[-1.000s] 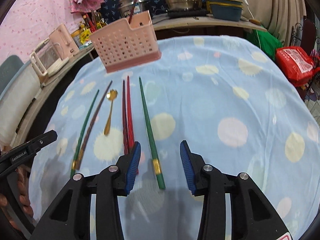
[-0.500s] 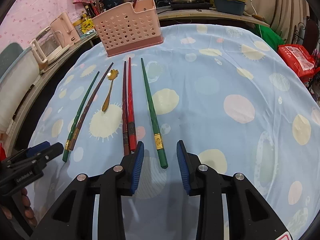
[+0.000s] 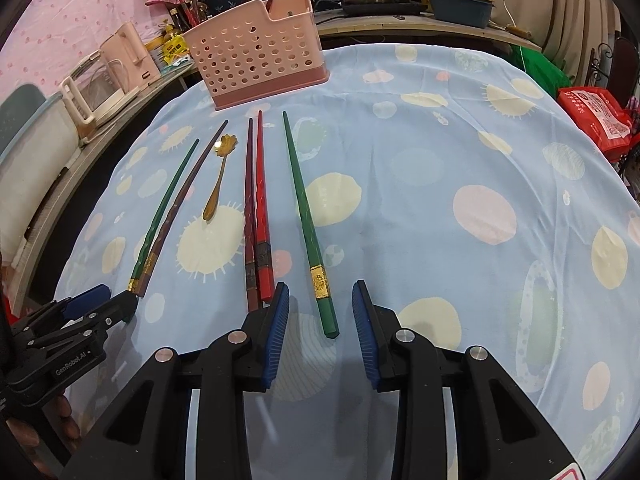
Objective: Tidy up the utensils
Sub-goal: 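Move both open tools back down to the remaining utensils, then grasp a green chopstick with the left tool while the right tool grasps the other green chopstick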
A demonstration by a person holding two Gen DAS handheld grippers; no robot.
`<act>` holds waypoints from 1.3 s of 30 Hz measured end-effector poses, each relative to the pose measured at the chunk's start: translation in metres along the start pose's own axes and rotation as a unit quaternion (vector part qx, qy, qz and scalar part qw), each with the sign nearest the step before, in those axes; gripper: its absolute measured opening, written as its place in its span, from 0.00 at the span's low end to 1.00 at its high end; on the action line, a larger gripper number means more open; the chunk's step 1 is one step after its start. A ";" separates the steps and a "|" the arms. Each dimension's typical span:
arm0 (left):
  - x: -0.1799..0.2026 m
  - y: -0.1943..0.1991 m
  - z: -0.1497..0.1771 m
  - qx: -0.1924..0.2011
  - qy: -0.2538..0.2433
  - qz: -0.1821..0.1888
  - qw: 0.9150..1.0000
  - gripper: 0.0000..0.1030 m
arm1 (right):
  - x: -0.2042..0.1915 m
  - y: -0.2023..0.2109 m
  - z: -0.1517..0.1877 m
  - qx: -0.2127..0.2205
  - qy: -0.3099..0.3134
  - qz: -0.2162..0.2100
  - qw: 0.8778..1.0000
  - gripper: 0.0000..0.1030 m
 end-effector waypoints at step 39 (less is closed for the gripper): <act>-0.015 0.023 -0.010 0.018 0.029 0.046 0.998 0.07 | -0.009 0.022 -0.009 0.023 0.011 -0.015 1.000 0.07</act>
Point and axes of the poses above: each gripper's, at about its wrist camera, not at the fingertips, and y roughly against the way its jaws point, x to its right, z to its underside, the point moved 3 cm from there along -y, roughly the way its jaws point, and after that the axes turned 6 degrees about -y, right-handed, at the moved point
